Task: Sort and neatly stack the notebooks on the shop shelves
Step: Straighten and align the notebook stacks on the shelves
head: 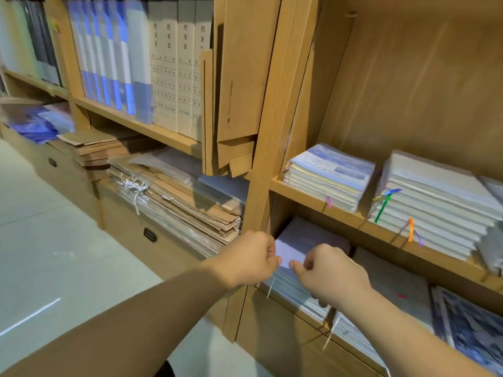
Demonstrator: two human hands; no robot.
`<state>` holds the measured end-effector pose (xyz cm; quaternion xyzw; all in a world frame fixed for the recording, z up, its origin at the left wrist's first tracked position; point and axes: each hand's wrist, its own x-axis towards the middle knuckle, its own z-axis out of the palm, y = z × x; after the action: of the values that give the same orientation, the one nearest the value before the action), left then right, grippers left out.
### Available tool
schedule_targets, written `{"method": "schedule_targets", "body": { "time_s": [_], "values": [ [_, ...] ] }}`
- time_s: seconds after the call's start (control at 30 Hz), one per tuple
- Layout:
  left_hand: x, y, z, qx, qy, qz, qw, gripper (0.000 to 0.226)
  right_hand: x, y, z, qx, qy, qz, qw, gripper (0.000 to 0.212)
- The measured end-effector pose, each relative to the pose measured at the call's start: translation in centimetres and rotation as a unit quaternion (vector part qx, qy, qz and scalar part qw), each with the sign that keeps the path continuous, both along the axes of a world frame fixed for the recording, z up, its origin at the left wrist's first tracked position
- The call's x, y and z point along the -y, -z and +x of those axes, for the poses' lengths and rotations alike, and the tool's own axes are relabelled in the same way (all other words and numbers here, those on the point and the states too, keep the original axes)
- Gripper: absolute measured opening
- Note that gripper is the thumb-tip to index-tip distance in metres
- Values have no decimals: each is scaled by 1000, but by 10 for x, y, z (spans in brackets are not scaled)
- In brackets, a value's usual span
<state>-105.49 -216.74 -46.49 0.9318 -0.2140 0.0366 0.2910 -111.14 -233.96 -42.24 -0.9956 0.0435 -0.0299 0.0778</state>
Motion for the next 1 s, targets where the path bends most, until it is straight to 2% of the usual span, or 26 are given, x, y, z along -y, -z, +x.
{"method": "schedule_targets", "body": {
  "time_s": [0.2,0.3,0.4,0.6,0.8,0.87,1.0],
  "values": [
    [2,56,20,-38,4,-12,999,25,11,50,14,-9,40,30,999,45],
    [9,77,24,-44,-10,-53,998,19,21,58,18,-4,48,41,998,42],
    [10,78,24,-46,-3,-57,997,17,23,56,20,3,38,40,998,42],
    [1,18,24,12,34,-72,997,13,8,10,20,44,1,19,999,40],
    [-17,-65,32,101,-3,-136,986,15,23,-77,16,172,37,-40,984,50],
    [-22,-83,39,98,0,-137,986,16,33,-97,14,192,66,-62,977,53],
    [-20,-100,52,47,26,-102,993,17,41,-102,11,161,101,-89,978,52]
  ]
}}
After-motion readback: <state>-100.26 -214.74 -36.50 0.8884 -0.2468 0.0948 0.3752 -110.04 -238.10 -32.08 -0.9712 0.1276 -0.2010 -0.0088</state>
